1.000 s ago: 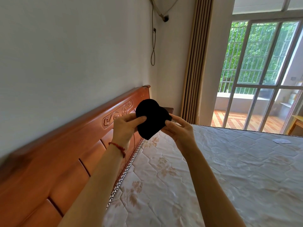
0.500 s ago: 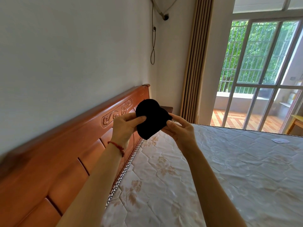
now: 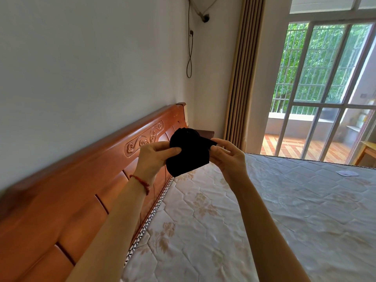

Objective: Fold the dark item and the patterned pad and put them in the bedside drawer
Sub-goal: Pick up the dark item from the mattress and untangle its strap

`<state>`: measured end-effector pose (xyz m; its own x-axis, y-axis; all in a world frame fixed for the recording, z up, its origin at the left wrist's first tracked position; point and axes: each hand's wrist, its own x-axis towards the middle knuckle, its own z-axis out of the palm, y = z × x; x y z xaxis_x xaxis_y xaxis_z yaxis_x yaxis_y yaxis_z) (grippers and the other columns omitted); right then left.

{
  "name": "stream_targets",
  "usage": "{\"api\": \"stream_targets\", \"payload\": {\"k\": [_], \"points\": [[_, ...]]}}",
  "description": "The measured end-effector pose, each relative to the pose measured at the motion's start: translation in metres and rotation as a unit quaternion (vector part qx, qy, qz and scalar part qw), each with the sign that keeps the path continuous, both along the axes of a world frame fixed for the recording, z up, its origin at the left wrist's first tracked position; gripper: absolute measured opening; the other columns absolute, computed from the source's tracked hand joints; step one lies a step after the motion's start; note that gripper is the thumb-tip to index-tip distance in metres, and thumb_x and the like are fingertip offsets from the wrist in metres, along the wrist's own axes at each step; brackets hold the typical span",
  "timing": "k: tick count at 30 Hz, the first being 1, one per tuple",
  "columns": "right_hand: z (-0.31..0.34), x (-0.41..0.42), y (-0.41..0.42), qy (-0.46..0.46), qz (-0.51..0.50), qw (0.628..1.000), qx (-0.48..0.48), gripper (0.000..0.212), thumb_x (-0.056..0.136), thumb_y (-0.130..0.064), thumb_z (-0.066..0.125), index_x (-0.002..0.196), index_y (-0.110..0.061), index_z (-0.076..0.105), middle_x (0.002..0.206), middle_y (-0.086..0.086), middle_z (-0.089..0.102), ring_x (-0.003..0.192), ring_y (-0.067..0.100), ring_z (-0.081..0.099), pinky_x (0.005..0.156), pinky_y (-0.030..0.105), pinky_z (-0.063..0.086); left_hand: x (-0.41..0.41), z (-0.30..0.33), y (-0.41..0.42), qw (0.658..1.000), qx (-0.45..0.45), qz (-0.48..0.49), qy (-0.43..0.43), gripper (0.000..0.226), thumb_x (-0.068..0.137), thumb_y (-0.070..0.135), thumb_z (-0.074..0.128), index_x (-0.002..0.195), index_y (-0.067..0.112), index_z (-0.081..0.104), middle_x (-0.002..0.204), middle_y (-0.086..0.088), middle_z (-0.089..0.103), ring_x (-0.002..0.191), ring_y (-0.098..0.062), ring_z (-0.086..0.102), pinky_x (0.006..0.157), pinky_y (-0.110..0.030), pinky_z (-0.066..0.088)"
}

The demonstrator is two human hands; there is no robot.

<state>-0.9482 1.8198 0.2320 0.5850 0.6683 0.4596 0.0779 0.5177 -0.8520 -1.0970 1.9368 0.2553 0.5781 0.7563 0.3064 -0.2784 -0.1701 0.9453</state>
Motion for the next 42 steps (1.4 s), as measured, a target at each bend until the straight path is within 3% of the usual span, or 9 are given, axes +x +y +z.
{"api": "stream_targets", "payload": {"k": [6,12,22,31,36,39,42], "points": [[0.0,0.004,0.001,0.045,-0.016,0.999,-0.013,0.017,0.087,-0.005,0.056,0.102,-0.009,0.064,0.08,-0.003,0.075,0.079,0.014,0.072,0.07,0.022,0.058,0.002,-0.004,0.002,0.999,0.019,0.01,0.029,0.015,0.073,0.001,0.069,0.082,0.014,0.07,0.081,0.0,0.07,0.075,-0.008,0.068,0.069,-0.019,0.056],[0.001,0.007,-0.002,0.074,-0.038,0.996,-0.033,0.012,0.088,-0.007,0.055,0.092,-0.01,0.067,0.075,-0.001,0.074,0.075,0.014,0.071,0.072,0.024,0.058,0.001,-0.005,0.002,0.998,0.035,0.022,0.053,0.012,0.077,0.004,0.067,0.085,0.012,0.069,0.073,0.005,0.069,0.064,0.001,0.066,0.058,-0.011,0.051],[0.007,0.016,-0.008,0.132,-0.087,0.987,-0.031,0.015,0.09,-0.008,0.054,0.086,-0.015,0.067,0.071,-0.004,0.074,0.073,0.013,0.071,0.079,0.03,0.056,-0.005,-0.008,0.006,0.992,0.071,0.056,0.087,0.011,0.075,0.008,0.071,0.081,0.017,0.067,0.079,0.001,0.065,0.074,-0.007,0.061,0.054,-0.008,0.049],[0.01,0.02,-0.01,0.111,-0.175,0.976,-0.07,0.014,0.088,-0.004,0.057,0.099,-0.003,0.066,0.083,0.006,0.068,0.08,0.019,0.067,0.075,0.027,0.055,-0.009,-0.01,0.012,0.989,0.088,0.05,0.108,0.014,0.07,0.006,0.074,0.078,0.015,0.066,0.078,-0.001,0.065,0.074,-0.009,0.061,0.053,-0.009,0.048],[0.01,0.021,-0.01,0.118,-0.195,0.97,-0.078,0.014,0.087,-0.004,0.058,0.099,-0.005,0.066,0.082,0.006,0.067,0.078,0.016,0.067,0.073,0.025,0.055,-0.011,-0.011,0.015,0.989,0.084,0.029,0.114,0.021,0.07,0.003,0.073,0.079,0.02,0.065,0.079,0.003,0.066,0.077,-0.007,0.061,0.061,-0.014,0.053],[0.009,0.021,-0.01,0.129,-0.197,0.969,-0.075,0.011,0.086,-0.004,0.059,0.093,-0.008,0.066,0.079,0.004,0.067,0.075,0.016,0.067,0.072,0.025,0.056,-0.011,-0.013,0.019,0.995,0.039,0.014,0.089,0.023,0.069,0.0,0.074,0.079,0.019,0.065,0.07,0.007,0.069,0.082,-0.016,0.064,0.069,-0.022,0.055],[0.007,0.02,-0.009,0.129,-0.194,0.97,-0.074,0.013,0.086,-0.004,0.059,0.098,-0.006,0.066,0.08,0.005,0.068,0.076,0.017,0.067,0.073,0.026,0.056,-0.011,-0.011,0.014,0.999,-0.022,0.023,0.044,0.025,0.07,-0.003,0.072,0.081,0.016,0.06,0.083,-0.002,0.064,0.087,-0.023,0.062,0.079,-0.033,0.054]]}}
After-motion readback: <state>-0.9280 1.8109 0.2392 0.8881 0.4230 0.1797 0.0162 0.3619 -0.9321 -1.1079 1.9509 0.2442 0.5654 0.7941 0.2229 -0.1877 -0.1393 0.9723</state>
